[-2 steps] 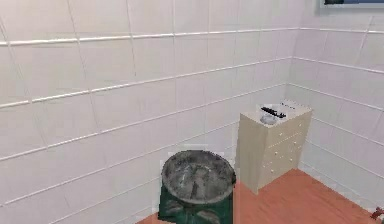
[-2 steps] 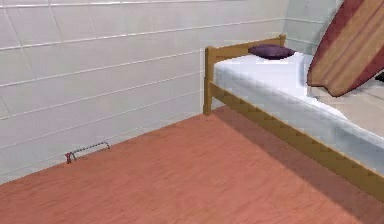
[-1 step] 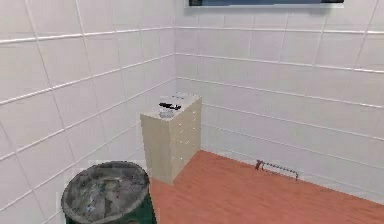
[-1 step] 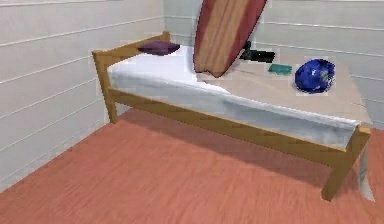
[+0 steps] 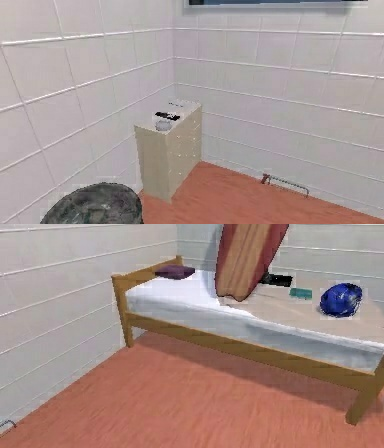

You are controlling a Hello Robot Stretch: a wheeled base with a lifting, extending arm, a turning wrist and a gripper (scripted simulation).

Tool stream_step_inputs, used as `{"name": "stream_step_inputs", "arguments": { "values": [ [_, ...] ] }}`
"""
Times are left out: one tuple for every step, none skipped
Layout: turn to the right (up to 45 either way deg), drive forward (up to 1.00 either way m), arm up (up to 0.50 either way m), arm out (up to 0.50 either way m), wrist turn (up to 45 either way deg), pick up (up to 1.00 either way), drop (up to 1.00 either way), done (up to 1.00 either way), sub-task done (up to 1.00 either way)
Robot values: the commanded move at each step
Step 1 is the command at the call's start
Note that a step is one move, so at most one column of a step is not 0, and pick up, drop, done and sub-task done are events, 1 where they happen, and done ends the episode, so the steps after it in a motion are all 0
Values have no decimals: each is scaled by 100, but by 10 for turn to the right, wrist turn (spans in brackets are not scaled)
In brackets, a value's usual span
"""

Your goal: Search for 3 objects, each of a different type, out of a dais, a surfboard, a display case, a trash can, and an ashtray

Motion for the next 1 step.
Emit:
{"name": "stream_step_inputs", "arguments": {
  "values": [
    [120,0,0,0,0,0,0,0,0]
  ]
}}
